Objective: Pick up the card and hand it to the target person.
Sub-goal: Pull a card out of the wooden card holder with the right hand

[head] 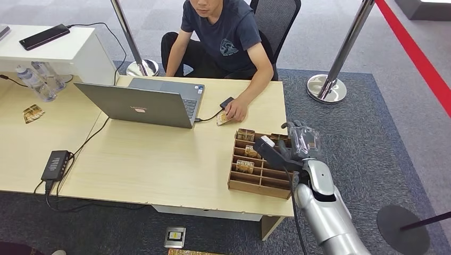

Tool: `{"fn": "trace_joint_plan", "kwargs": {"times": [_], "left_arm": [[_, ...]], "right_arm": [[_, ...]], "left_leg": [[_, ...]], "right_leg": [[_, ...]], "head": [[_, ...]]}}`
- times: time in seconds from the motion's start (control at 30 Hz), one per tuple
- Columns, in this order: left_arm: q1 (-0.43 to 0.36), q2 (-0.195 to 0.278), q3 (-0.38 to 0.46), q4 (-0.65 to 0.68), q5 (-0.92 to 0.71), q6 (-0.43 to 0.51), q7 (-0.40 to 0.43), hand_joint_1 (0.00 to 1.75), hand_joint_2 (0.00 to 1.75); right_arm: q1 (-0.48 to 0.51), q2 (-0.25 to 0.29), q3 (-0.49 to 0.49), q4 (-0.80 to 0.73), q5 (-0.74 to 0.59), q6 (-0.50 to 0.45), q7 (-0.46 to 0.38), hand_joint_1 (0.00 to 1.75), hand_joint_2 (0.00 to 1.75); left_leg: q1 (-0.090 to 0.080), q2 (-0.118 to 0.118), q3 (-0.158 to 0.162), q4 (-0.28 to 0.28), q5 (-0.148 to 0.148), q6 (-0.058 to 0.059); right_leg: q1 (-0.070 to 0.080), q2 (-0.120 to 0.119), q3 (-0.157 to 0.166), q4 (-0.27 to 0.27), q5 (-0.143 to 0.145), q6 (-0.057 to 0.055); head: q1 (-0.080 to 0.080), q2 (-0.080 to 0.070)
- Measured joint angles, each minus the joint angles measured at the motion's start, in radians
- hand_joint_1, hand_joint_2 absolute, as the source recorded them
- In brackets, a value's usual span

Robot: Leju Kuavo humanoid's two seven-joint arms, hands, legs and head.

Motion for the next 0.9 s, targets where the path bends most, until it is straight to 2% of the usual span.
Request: {"fn": "trace_joint_plan", "kwargs": {"times": [0.67,0.9], "left_arm": [[0.0,0.0,0.0,0.0,-0.005,0.004,0.002,0.0,0.0],[-0.001,0.001,0.0,0.0,-0.012,0.004,0.001,0.0,0.0]], "right_arm": [[0.017,0.008,-0.03,-0.002,0.024,-0.022,-0.023,0.93,1.75],[0.035,0.007,-0.038,-0.032,0.032,-0.025,-0.02,1.14,1.75]], "left_leg": [[0.0,0.0,0.0,0.0,0.0,0.0],[0.0,0.0,0.0,0.0,0.0,0.0]], "right_leg": [[0.0,0.0,0.0,0.0,0.0,0.0],[0.0,0.0,0.0,0.0,0.0,0.0]], "head": [[0.0,0.0],[0.0,0.0]]}}
